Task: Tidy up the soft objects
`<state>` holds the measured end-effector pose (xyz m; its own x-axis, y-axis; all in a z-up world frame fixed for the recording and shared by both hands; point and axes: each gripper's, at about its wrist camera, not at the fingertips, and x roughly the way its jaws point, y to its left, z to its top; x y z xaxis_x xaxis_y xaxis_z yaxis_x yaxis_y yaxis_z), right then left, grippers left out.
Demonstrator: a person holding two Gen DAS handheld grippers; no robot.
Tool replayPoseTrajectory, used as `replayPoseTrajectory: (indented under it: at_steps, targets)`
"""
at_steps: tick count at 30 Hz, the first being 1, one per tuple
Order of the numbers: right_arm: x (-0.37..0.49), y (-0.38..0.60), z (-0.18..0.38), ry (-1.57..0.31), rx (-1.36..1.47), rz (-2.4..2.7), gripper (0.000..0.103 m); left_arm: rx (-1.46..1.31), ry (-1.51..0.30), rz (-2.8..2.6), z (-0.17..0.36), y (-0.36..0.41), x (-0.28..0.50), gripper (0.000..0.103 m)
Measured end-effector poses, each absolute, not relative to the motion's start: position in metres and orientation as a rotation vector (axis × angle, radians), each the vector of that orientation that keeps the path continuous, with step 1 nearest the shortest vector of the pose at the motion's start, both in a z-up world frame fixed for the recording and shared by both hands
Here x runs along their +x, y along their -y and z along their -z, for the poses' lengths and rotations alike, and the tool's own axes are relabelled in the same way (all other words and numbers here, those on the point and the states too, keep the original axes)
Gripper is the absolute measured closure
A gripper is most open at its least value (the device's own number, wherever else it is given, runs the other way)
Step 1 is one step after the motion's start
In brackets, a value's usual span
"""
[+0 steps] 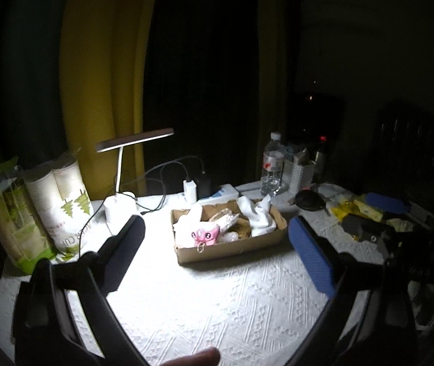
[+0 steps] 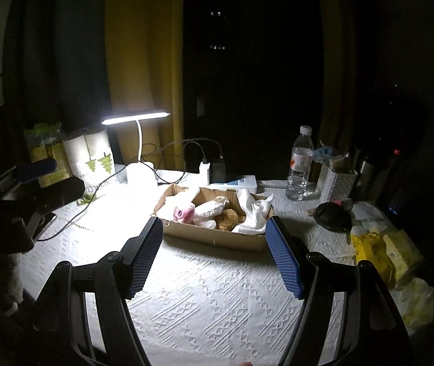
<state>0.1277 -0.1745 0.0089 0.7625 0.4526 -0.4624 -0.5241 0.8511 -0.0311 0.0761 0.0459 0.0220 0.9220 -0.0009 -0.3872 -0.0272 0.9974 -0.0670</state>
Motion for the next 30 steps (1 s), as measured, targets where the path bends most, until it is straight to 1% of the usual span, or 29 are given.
replayPoseTrajectory:
  at_steps: [9, 30]
  targets:
    - [0.120, 0.191, -0.014, -0.423, -0.127, -0.522, 0.030, -0.067, -0.394, -0.015, -0.024, -0.040, 0.067, 0.007]
    - [0.130, 0.190, -0.005, -0.445, -0.147, -0.512, 0.030, -0.060, -0.405, -0.015, -0.021, -0.034, 0.075, 0.007]
